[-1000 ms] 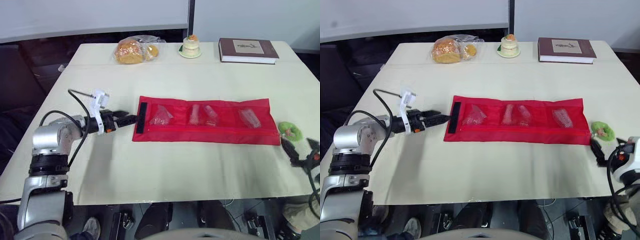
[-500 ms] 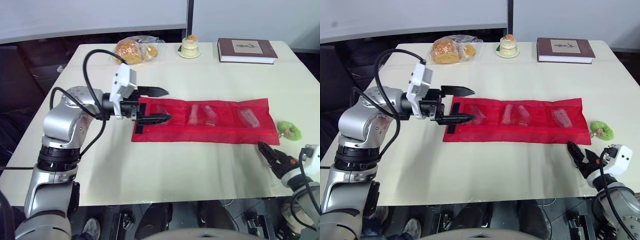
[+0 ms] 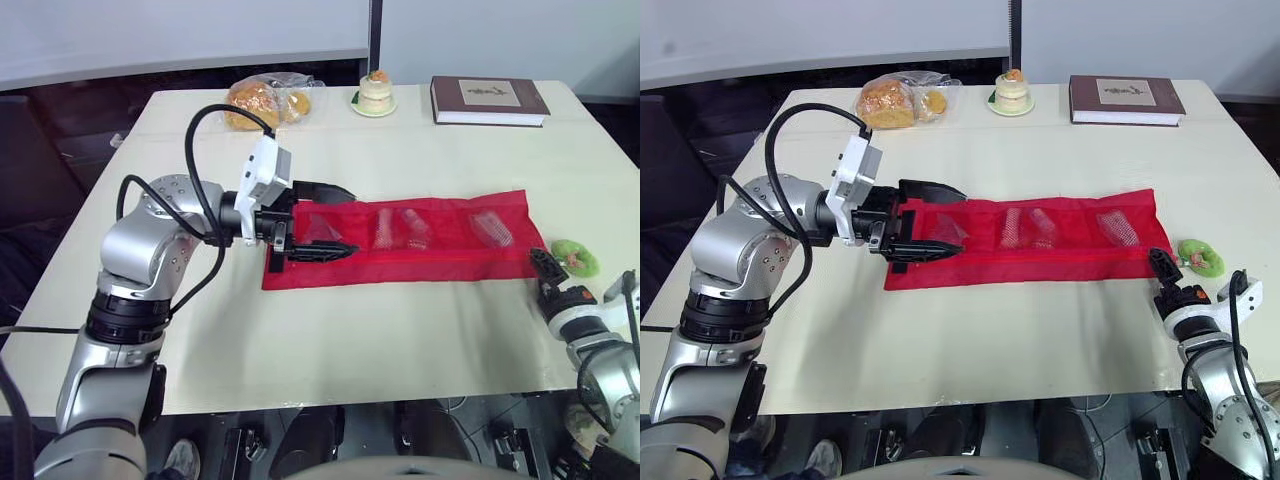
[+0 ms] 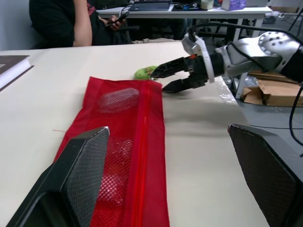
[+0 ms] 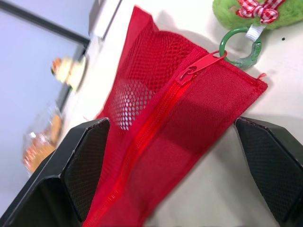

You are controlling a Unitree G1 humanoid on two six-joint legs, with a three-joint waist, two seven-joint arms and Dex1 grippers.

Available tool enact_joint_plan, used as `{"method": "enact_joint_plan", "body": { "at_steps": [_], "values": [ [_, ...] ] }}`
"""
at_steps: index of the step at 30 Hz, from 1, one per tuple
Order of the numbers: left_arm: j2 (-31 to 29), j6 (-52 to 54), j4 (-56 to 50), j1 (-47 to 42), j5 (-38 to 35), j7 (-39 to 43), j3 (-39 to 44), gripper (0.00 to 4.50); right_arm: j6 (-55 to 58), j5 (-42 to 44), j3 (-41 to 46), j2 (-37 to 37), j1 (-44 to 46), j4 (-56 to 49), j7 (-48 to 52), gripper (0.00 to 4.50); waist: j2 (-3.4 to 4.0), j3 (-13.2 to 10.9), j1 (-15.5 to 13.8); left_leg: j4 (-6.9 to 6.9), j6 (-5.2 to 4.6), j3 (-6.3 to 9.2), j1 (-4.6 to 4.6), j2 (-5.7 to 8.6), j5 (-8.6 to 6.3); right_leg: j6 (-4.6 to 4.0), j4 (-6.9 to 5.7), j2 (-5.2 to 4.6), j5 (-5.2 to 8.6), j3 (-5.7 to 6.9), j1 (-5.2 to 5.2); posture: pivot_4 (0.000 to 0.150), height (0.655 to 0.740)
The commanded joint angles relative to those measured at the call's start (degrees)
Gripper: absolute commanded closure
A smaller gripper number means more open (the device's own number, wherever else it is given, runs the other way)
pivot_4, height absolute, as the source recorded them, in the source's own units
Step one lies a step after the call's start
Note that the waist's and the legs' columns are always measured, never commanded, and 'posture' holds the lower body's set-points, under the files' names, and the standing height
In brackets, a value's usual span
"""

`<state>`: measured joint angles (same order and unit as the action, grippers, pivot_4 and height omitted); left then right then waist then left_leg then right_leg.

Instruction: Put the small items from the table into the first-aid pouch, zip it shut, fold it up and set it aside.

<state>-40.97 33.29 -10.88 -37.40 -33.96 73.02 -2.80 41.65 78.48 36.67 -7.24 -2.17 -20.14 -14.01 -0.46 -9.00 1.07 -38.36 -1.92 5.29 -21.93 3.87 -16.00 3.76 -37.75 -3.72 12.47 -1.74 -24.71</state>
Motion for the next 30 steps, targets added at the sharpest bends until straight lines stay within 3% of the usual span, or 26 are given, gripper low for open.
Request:
{"method": "enact_joint_plan", "body": {
  "at_steps": [1, 8, 19, 22, 28, 30],
  "values": [
    [-0.8, -1.0, -2.0, 0.1, -1.0, 0.6, 1.4, 0.2, -2.5, -1.0, -1.6, -0.7, 0.1, -1.0, 0.2, 0.0, 0.0, 0.0, 0.0, 0.0, 0.0, -0.01, 0.0, -0.02, 0.0, 0.0, 0.0, 0.02, 0.0, -0.01, 0.0, 0.15, 0.7289],
    [-0.6, -1.5, -2.0, 0.6, -0.7, 0.7, 1.4, 0.2, -4.4, -6.0, -3.1, -6.1, -0.3, -1.2, 2.4, 0.0, 0.02, 0.0, -0.2, -0.01, -0.02, -0.1, -0.01, -0.02, -0.01, 0.0, 0.01, 0.04, 0.0, -0.08, -0.01, 0.15, 0.7289],
    [-0.2, -2.3, -1.3, -0.2, -0.3, 0.7, 0.7, 0.2, -5.1, -3.8, -6.6, -4.8, 1.7, 2.2, 5.8, 0.0, 0.03, 0.0, -0.1, 0.0, -0.04, -0.13, 0.01, -0.05, -0.02, 0.0, 0.01, 0.06, 0.0, -0.12, -0.01, 0.15, 0.7289],
    [-0.1, -2.4, -1.3, -0.2, -0.3, 0.6, 0.7, 0.0, -5.7, -5.3, -7.4, -5.2, 1.7, 3.2, 8.2, 0.68, 0.04, 0.0, -0.1, 0.0, -0.04, -0.13, 0.01, -0.05, -0.02, 0.0, 0.0, 0.06, 0.0, -0.12, -0.01, 0.15, 0.7289],
    [0.4, -2.5, -1.1, -0.4, -0.1, 0.0, 0.5, 0.0, -8.9, -9.4, -6.8, -5.3, 0.8, 4.0, 11.3, 3.1, 0.04, 0.0, -0.1, 0.0, -0.04, -0.14, 0.02, -0.05, -0.02, 0.0, 0.0, 0.06, 0.0, -0.13, -0.02, 0.15, 0.7289],
    [0.6, -2.5, -1.1, -0.5, 0.0, -0.1, 0.4, 0.0, -9.7, -10.1, -6.5, -5.4, 0.5, 3.6, 12.2, 4.26, 0.03, 0.0, -0.1, -0.01, -0.04, -0.14, 0.01, -0.05, -0.02, 0.0, 0.0, 0.06, 0.0, -0.13, -0.01, 0.15, 0.7289]
  ]
}}
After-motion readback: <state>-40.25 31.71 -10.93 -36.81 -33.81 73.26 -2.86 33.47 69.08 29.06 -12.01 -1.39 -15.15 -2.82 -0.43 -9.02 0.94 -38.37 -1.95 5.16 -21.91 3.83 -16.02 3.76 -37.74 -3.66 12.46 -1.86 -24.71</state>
